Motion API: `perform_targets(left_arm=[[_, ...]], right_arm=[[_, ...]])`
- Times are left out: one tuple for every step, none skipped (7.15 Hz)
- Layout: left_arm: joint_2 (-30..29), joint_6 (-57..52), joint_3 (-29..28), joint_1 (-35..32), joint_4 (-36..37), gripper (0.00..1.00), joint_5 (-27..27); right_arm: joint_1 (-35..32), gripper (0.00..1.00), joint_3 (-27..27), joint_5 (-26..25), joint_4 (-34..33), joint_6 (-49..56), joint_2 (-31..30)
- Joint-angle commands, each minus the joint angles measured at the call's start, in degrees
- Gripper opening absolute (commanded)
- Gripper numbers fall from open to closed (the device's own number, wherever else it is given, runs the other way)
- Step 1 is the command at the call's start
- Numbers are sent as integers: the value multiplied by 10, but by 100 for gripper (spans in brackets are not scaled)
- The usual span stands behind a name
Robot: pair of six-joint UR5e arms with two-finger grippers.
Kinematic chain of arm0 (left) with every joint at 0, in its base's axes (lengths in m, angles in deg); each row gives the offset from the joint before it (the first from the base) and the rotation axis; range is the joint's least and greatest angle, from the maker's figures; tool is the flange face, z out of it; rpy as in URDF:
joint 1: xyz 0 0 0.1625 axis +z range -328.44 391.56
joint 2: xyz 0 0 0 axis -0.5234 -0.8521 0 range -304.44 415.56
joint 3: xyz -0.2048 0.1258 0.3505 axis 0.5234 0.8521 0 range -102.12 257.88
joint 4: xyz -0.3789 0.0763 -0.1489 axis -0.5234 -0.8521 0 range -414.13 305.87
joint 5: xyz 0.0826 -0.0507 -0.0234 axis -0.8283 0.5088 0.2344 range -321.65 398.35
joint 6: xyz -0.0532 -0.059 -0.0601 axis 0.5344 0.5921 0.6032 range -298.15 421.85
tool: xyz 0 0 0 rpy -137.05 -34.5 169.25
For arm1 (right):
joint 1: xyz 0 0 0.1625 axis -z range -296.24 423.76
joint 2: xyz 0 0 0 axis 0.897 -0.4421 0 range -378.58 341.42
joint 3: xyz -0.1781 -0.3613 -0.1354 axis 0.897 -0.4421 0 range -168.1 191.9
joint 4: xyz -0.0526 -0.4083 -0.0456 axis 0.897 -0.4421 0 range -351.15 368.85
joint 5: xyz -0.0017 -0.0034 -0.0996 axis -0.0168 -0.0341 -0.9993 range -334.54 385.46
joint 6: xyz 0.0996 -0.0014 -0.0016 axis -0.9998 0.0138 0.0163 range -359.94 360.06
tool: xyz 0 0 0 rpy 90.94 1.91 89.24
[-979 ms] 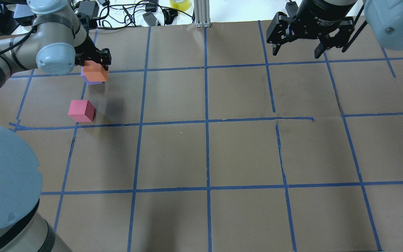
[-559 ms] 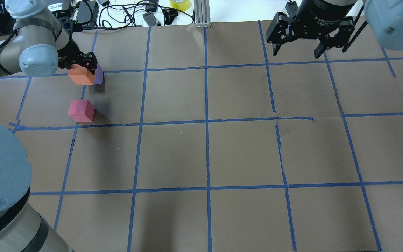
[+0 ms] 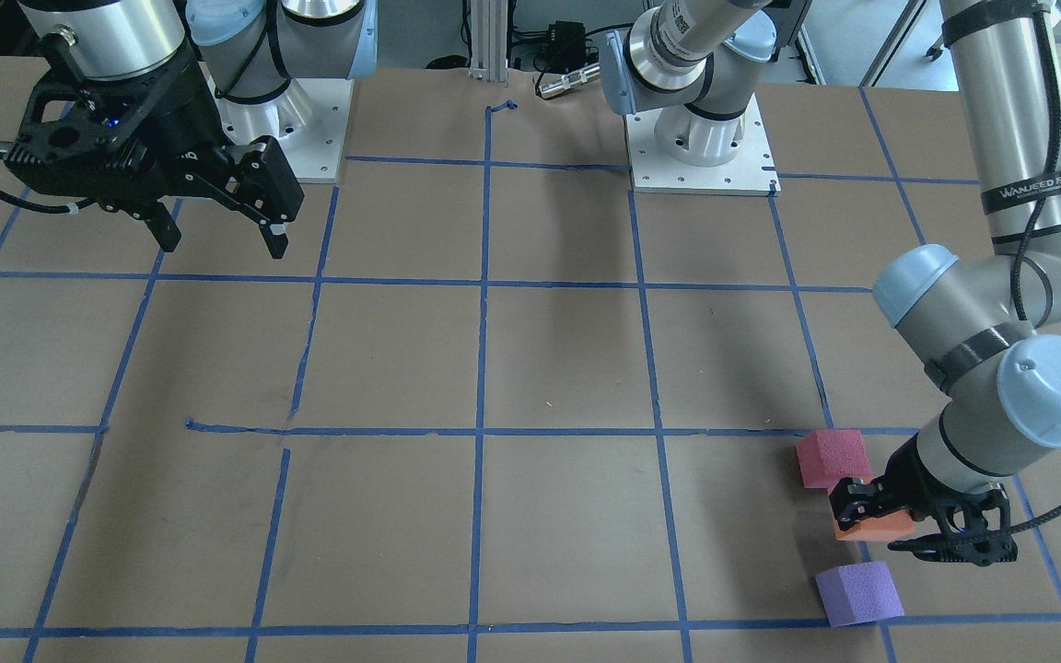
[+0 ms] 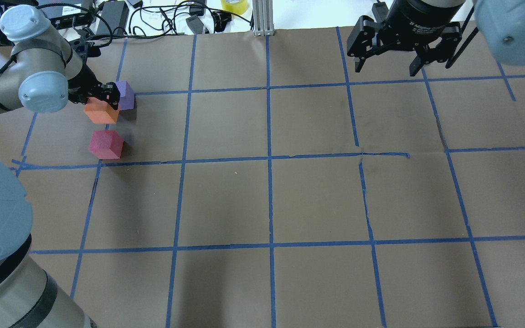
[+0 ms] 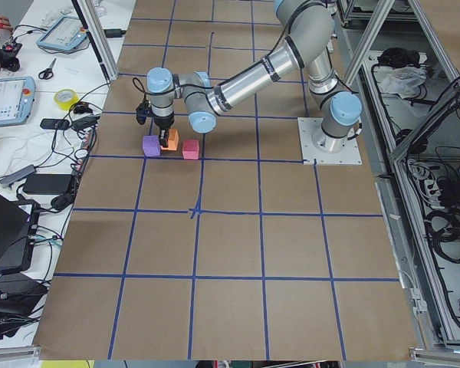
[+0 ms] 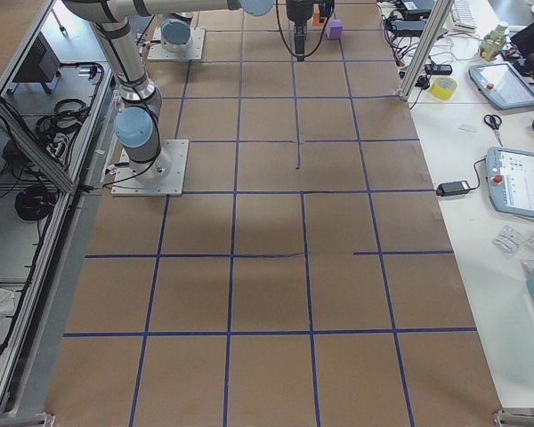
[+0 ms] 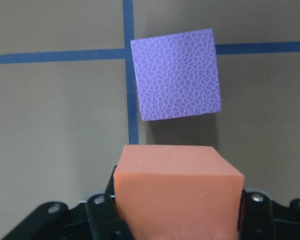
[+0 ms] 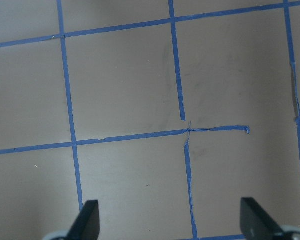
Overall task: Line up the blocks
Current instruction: 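Place the orange cube between the purple and pink cubes with the left gripper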
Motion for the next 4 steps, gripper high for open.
perform_targets(left_arm=[[-6,3,2,1,2,12,2],[-7,5,6,1,5,12,24],[-9,5,8,1,6,12,24],[-13,7,9,1,6,12,23]], right_arm=[[0,100,0,0,0,0,-1],[0,100,0,0,0,0,-1],[0,100,0,0,0,0,-1],[0,100,0,0,0,0,-1]])
